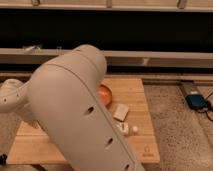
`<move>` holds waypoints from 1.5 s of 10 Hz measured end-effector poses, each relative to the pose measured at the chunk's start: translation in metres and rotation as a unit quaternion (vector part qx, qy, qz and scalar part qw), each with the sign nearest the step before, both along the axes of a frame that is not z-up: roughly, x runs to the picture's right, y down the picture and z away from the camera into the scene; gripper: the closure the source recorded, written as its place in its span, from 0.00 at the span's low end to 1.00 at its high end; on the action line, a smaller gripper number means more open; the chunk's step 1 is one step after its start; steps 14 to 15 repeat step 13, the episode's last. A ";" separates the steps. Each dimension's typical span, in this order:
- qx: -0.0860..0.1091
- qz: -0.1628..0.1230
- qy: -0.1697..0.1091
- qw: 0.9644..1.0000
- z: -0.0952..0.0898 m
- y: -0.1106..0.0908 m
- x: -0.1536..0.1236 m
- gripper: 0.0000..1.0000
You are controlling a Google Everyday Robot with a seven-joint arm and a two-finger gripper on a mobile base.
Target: Knock the eraser over
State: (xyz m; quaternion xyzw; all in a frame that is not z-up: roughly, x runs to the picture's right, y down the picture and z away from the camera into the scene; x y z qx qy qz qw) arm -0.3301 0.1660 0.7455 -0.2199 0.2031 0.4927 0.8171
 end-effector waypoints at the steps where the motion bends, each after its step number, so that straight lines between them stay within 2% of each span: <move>1: 0.004 -0.005 -0.005 1.000 0.006 -0.007 -0.012 0.35; 3: 0.018 -0.013 -0.019 1.000 0.014 -0.023 -0.032 0.35; 6: 0.033 -0.021 -0.030 0.999 0.019 -0.037 -0.036 0.35; 15: 0.033 -0.020 -0.032 0.999 0.019 -0.037 -0.037 0.35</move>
